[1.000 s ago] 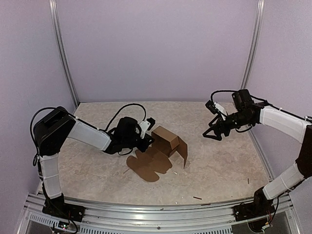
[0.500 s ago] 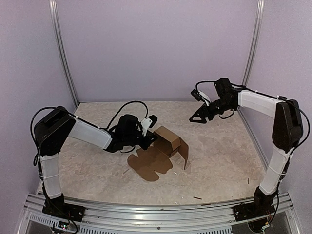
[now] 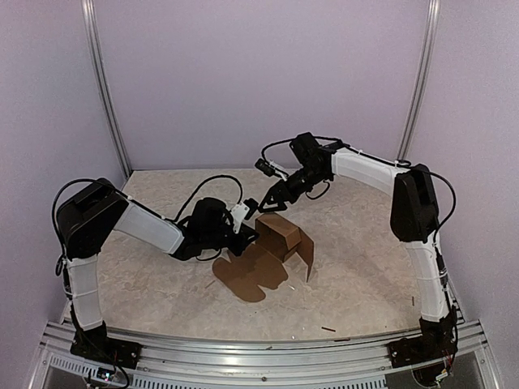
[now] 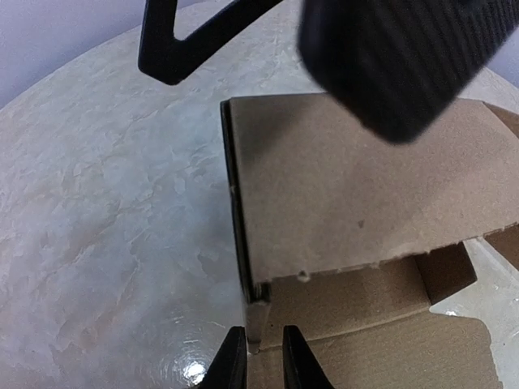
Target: Fold the paper box
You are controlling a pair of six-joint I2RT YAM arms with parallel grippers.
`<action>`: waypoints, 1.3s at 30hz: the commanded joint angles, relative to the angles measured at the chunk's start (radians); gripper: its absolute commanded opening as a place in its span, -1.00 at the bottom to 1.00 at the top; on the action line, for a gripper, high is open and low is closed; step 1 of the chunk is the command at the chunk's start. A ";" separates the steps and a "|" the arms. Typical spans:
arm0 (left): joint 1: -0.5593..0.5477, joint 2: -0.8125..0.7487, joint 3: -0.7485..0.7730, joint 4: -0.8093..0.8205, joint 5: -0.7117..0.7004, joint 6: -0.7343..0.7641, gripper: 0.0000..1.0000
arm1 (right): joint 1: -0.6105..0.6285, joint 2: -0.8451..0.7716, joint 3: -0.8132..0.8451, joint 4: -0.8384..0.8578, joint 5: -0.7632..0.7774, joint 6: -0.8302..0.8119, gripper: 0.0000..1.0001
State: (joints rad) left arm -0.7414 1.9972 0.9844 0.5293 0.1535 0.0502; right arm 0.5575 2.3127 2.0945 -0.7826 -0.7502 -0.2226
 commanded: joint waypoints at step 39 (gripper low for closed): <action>0.024 0.108 0.128 0.030 0.065 0.003 -0.66 | -0.105 -0.082 -0.003 -0.157 -0.145 -0.085 0.68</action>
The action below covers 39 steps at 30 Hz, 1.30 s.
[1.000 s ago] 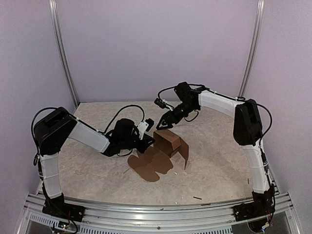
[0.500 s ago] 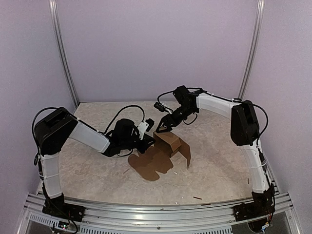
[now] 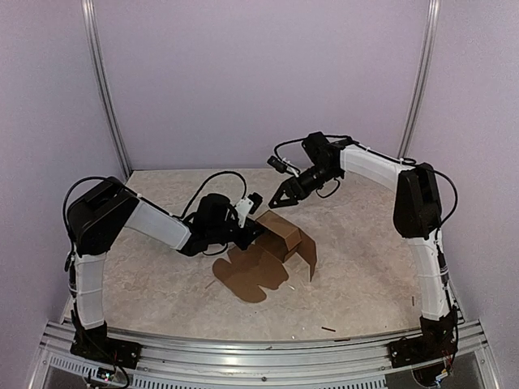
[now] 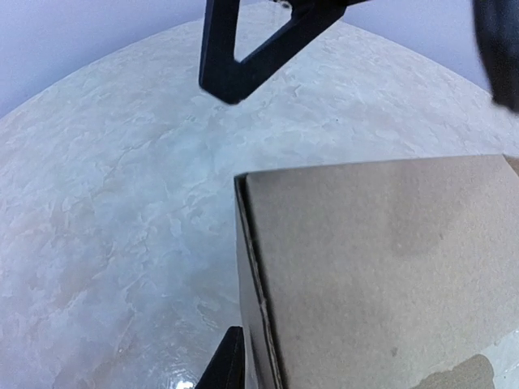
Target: Fold the paper box
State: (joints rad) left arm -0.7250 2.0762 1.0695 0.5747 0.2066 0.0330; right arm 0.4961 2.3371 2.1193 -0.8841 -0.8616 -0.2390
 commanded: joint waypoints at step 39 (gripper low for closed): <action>-0.077 0.019 -0.140 0.170 -0.002 0.011 -0.38 | 0.076 -0.518 -0.963 0.558 0.327 -0.182 0.48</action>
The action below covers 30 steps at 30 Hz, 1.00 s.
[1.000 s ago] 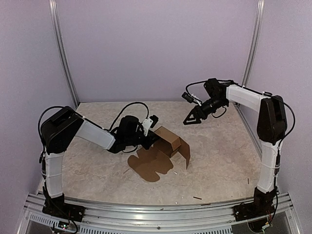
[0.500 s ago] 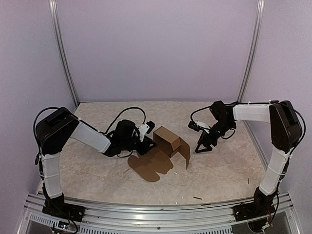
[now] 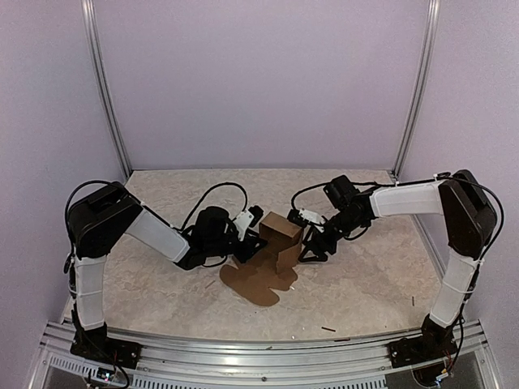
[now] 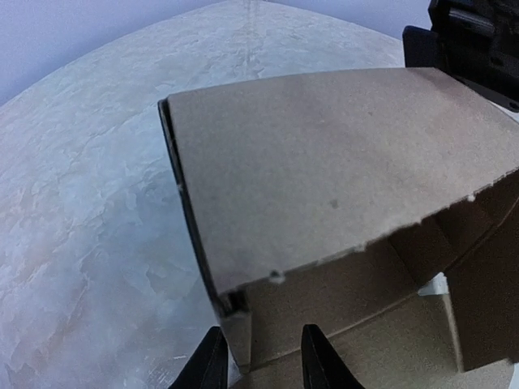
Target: Fold the paper box
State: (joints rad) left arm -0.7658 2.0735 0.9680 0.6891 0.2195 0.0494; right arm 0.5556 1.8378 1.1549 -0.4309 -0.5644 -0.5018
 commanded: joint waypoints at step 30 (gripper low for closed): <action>-0.158 -0.150 -0.141 -0.050 -0.108 0.021 -0.38 | 0.018 -0.016 -0.029 0.412 0.191 0.117 0.26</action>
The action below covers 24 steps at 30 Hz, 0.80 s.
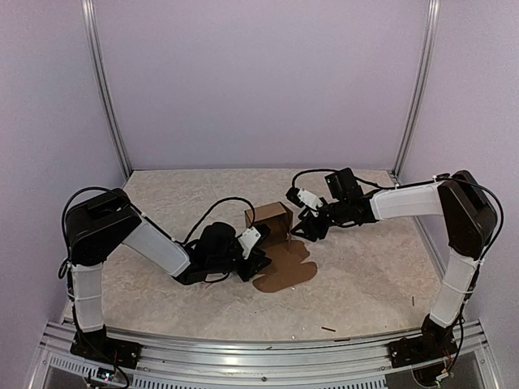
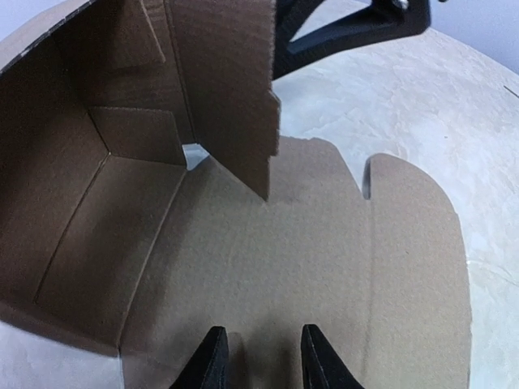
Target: Fold the paper box
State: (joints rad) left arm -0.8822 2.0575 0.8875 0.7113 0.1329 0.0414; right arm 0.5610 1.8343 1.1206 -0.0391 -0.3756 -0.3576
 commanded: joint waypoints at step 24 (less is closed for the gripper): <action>0.323 -0.098 0.488 -0.646 0.375 -0.033 0.22 | -0.053 -0.016 0.043 -0.067 -0.089 -0.172 0.32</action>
State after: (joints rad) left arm -0.5758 1.9274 1.3659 0.1162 0.3035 0.0383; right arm 0.5148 1.7969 1.1343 -0.0818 -0.4419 -0.4946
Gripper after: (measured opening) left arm 0.608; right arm 0.660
